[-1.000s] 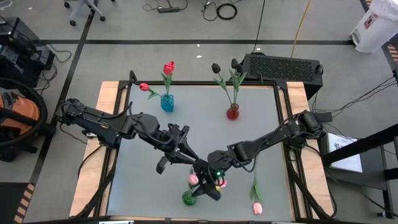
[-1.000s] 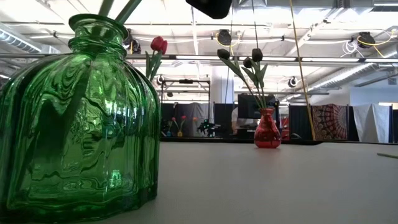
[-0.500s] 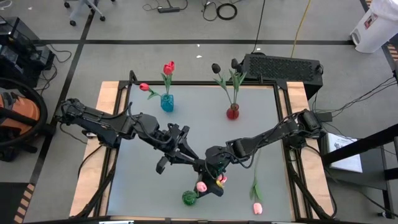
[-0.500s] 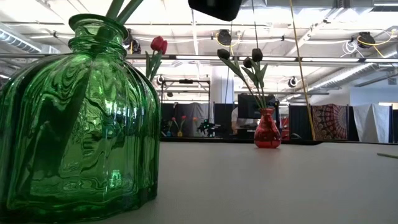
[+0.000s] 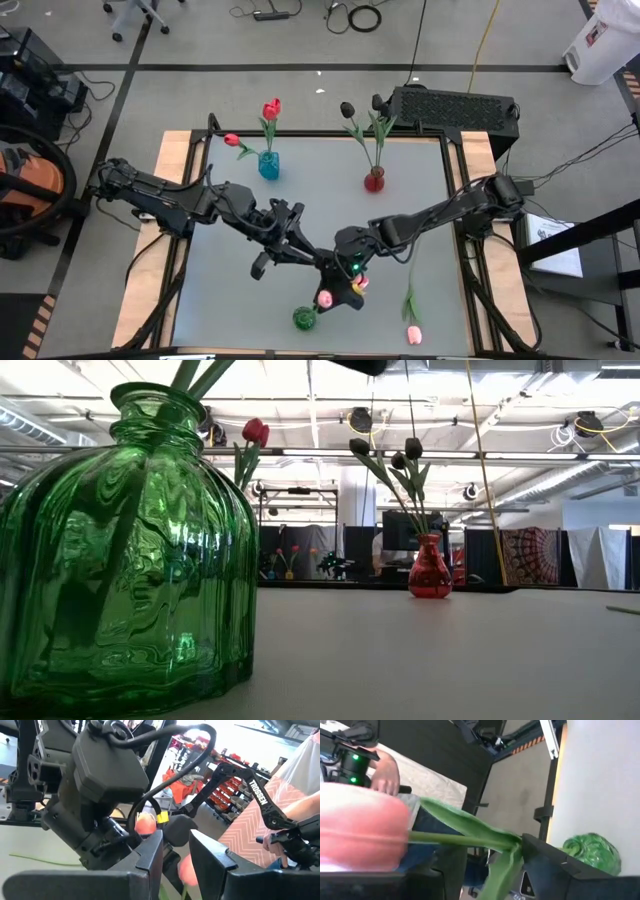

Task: Sort flowers into vase by color
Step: Put the top pink tulip into the green vase, then put the pink tulip into the green vase

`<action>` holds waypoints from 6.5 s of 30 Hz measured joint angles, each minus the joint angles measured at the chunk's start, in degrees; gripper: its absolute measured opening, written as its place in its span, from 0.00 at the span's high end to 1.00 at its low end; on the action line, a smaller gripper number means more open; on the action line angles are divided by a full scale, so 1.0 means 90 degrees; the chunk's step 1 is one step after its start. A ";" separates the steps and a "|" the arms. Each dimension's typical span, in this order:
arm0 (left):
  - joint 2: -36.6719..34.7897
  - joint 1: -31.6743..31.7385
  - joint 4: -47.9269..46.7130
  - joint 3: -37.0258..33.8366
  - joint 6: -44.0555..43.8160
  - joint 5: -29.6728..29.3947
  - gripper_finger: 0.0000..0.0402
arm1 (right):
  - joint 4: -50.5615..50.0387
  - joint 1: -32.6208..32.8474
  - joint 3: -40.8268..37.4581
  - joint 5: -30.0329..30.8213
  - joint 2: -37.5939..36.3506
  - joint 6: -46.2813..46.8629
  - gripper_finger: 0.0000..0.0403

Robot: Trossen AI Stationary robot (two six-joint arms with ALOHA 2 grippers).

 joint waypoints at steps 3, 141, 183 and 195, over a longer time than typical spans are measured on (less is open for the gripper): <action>0.0000 0.0000 -0.0004 0.0000 0.0002 0.0000 0.75 | 0.0008 -0.0026 0.0000 -0.0002 -0.0049 0.0029 0.55; 0.0000 0.0000 -0.0169 0.0000 -0.0096 0.0274 0.75 | -0.1530 -0.0480 0.0005 -0.0159 -0.1196 0.0790 0.55; 0.0000 0.0007 -0.0611 0.0000 -0.0021 0.0272 0.75 | -0.7197 0.1999 0.0005 0.3852 -0.2994 0.4587 0.55; 0.0000 0.0204 -0.0613 0.0000 0.0225 0.0257 0.75 | -0.7241 0.2481 0.0005 0.3802 -0.1576 0.5427 0.55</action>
